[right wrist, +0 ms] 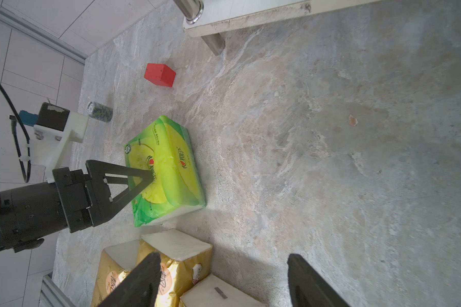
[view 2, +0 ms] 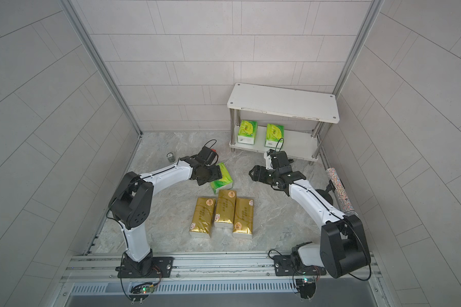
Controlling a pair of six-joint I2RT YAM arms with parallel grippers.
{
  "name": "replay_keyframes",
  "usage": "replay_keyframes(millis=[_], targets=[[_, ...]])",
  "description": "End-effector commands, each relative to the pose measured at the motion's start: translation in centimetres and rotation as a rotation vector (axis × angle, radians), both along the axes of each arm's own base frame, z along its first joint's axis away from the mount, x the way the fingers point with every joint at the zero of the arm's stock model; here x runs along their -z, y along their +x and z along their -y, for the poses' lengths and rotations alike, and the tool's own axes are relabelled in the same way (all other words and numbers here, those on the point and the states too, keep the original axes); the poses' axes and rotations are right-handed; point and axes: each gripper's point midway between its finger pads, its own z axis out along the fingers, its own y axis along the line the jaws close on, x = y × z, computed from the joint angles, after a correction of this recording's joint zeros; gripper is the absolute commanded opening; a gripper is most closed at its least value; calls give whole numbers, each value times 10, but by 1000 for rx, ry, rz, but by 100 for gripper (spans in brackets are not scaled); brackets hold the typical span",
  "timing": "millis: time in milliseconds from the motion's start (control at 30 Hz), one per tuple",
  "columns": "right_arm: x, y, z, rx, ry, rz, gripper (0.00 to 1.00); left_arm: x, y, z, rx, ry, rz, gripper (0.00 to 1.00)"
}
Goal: Place the tissue boxes on the shelf by color
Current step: Pick up the box of tissues from the center of the board.
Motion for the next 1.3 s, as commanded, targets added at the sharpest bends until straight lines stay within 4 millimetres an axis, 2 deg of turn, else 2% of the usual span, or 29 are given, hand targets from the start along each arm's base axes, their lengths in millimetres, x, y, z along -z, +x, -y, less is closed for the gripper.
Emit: replay_keyframes(millis=[0,100,233,300,400,600,800,933,1267], targets=[[2,1,-2,4,12,3,79,10,-9,7,-39,4,-67,79],[2,4,-5,1,15,2,79,-7,-6,14,-9,15,-36,80],[0,5,-7,-5,12,8,79,-57,-1,-5,61,112,82,84],[0,4,-7,-7,10,8,79,-76,1,-13,128,182,125,86],[0,1,-8,-13,12,2,79,-86,6,-26,261,265,144,88],[-9,-10,-19,-37,35,1,79,-77,15,-39,547,324,78,88],[-11,-18,-38,-65,71,-10,79,-70,27,-18,672,278,114,90],[-6,-20,-45,-78,70,-23,79,-53,27,-4,709,215,97,90],[2,-28,-48,-92,66,-46,79,-16,42,-3,637,150,66,89]])
